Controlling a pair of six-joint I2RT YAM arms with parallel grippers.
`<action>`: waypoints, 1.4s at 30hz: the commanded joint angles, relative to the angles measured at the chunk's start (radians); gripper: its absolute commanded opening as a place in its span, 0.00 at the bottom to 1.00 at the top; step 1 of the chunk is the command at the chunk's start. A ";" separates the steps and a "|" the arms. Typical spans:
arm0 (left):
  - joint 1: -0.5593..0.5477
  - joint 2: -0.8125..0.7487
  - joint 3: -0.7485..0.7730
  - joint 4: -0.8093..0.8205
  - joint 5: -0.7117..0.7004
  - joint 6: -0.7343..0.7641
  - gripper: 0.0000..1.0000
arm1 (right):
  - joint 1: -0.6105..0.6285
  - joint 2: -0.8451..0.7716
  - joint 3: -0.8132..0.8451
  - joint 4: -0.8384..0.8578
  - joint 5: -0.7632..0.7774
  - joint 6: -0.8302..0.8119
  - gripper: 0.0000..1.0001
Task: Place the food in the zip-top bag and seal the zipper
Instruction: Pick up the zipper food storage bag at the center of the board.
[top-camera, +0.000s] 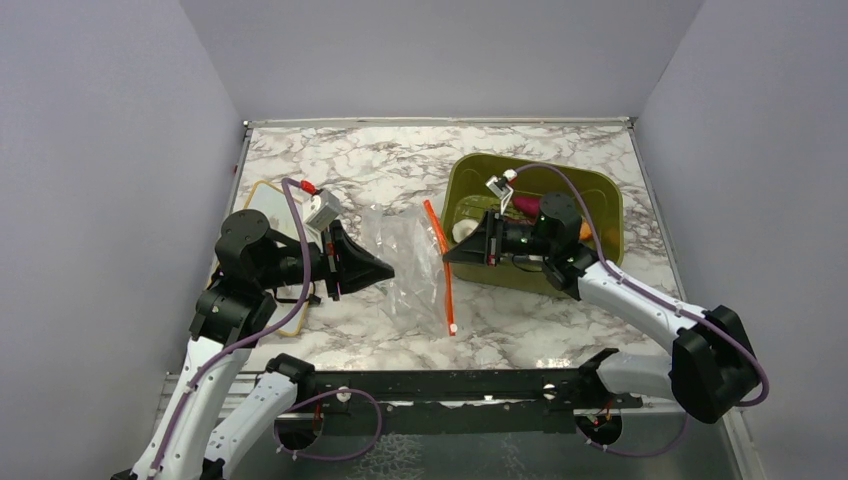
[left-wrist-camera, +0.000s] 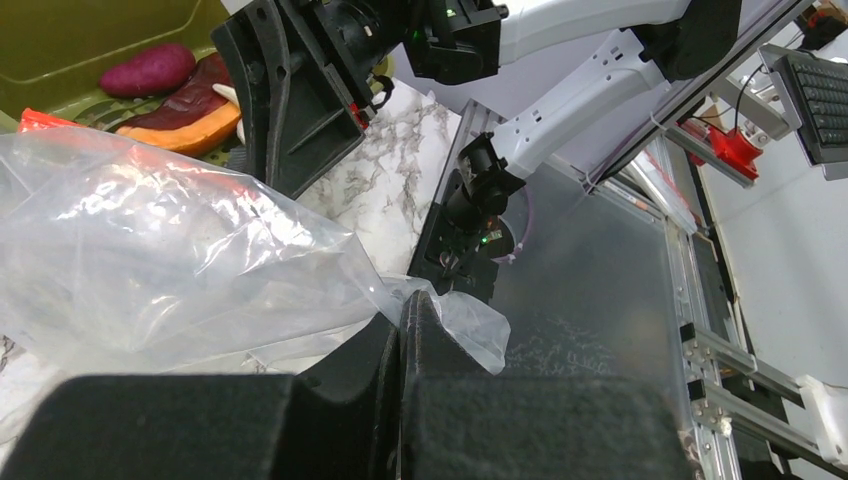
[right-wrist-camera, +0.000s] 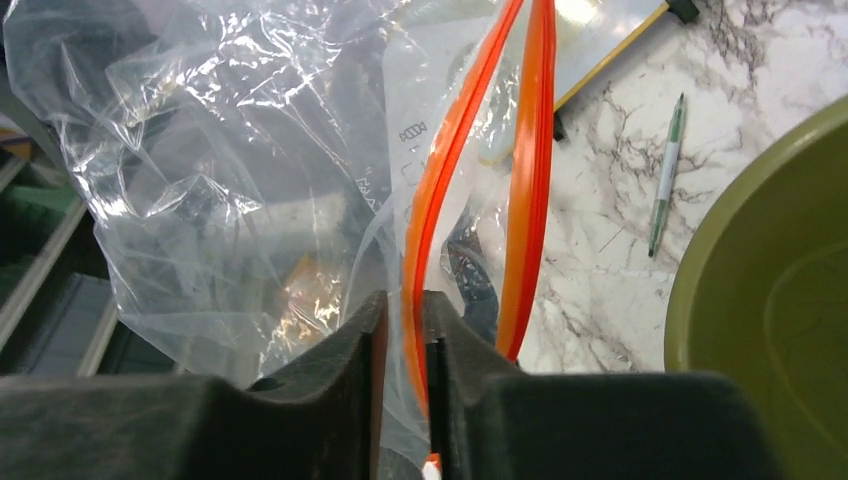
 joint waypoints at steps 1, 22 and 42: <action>-0.005 -0.018 0.003 0.033 -0.016 0.019 0.00 | -0.006 0.007 -0.008 0.108 -0.079 0.019 0.12; -0.006 -0.027 -0.061 -0.009 -0.355 0.023 0.79 | -0.005 -0.336 0.065 -0.565 0.196 -0.355 0.02; -0.006 0.120 -0.065 -0.126 -0.502 0.046 0.70 | -0.005 -0.427 0.208 -0.815 0.285 -0.450 0.02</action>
